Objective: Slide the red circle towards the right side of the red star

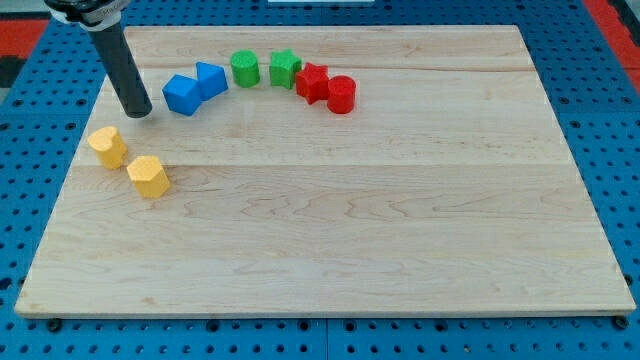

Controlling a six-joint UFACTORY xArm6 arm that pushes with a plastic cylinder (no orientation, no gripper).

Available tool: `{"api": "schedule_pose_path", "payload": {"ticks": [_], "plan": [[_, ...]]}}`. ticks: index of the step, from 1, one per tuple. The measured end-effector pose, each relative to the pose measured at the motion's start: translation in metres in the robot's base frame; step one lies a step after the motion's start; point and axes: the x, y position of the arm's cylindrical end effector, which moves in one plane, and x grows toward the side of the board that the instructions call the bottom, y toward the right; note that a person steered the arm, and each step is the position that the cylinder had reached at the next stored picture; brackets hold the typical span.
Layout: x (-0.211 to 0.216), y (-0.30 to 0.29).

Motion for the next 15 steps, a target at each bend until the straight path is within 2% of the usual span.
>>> {"api": "schedule_pose_path", "payload": {"ticks": [1, 3, 4, 5, 6, 7, 8, 9, 10, 11, 12, 13, 14, 15], "plan": [[0.009, 0.019], [0.057, 0.215], [0.04, 0.299], [-0.005, 0.309], [-0.057, 0.292], [-0.087, 0.248], [-0.071, 0.184], [-0.044, 0.183], [-0.053, 0.189], [-0.065, 0.22], [-0.061, 0.271], [-0.042, 0.27], [-0.023, 0.206], [-0.022, 0.181]]}}
